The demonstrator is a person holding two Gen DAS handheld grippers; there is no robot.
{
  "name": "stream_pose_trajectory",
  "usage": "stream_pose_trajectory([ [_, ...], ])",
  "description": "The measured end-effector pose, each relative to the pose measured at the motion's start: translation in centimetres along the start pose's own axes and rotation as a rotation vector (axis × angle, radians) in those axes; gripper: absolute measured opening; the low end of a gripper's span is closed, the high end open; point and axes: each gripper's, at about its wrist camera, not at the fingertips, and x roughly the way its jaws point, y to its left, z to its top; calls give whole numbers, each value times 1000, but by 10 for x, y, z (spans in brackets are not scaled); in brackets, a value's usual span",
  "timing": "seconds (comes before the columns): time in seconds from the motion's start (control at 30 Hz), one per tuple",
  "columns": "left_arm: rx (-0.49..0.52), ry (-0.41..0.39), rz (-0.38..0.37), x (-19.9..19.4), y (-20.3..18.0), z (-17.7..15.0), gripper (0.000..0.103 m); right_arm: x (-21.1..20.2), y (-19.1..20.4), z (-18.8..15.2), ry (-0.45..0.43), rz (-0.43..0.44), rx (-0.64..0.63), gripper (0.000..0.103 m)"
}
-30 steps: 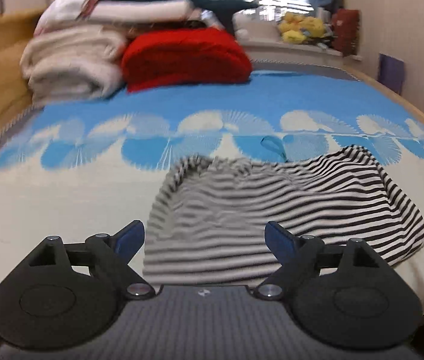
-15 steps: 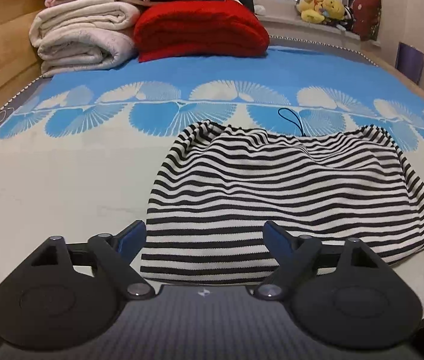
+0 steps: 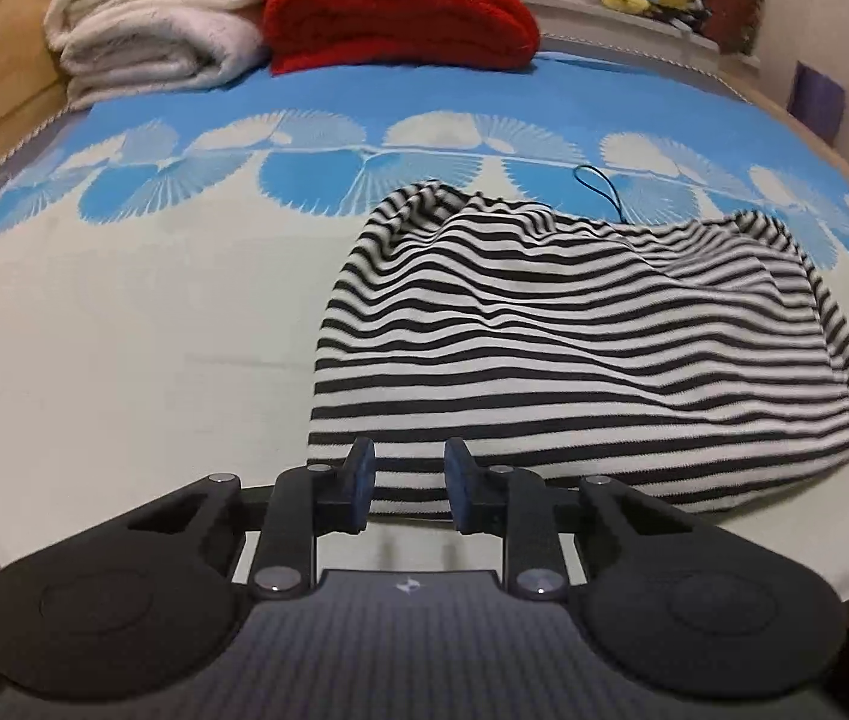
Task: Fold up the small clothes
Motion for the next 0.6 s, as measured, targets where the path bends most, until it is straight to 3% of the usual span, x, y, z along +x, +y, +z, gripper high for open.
stream_pose_trajectory([
  [0.13,-185,37,-49,5,31,6,28,3,-3,-3,13,-8,-2,76],
  [0.3,-474,185,-181,29,68,2,28,1,-7,-3,13,-6,26,76],
  [0.4,-570,258,-232,44,76,-3,38,-1,-8,-1,7,3,35,76],
  [0.5,-618,295,-225,55,77,-5,55,0,-12,-2,15,4,43,76],
  [0.6,-669,304,-174,65,83,-6,58,2,-15,-2,28,7,56,76],
])
